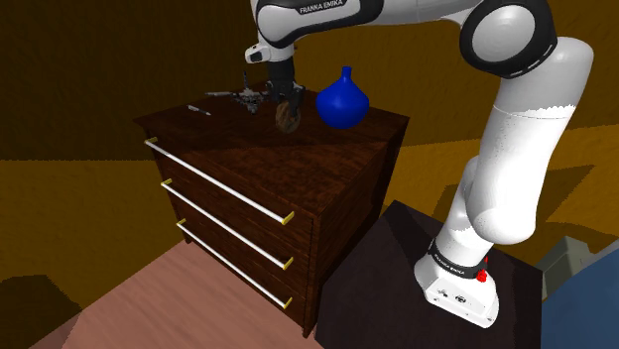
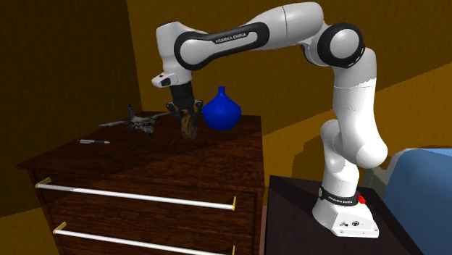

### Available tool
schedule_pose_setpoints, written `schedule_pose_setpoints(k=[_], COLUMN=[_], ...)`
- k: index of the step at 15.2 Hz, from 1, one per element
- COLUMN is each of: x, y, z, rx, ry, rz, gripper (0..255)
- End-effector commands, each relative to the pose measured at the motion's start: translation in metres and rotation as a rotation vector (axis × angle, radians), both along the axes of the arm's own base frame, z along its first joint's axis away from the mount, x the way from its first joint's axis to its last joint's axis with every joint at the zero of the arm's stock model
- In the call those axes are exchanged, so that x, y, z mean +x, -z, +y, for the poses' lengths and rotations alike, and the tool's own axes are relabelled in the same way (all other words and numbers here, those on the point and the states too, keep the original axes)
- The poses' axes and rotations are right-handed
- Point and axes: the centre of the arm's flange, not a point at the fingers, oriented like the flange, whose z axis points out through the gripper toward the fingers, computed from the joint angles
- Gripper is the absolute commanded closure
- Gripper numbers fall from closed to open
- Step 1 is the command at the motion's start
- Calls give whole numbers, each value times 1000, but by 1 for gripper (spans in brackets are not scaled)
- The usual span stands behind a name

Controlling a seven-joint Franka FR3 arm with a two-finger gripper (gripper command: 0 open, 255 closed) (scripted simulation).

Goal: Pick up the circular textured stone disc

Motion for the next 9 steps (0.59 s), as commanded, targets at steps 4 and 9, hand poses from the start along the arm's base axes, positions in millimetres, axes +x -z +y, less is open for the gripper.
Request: schedule_pose_setpoints(k=[4, 9], x=[0, 0], y=[-25, -52], z=[0, 0], rx=[0, 0], ry=[0, 0], rz=[0, 0], gripper=[255, 255])
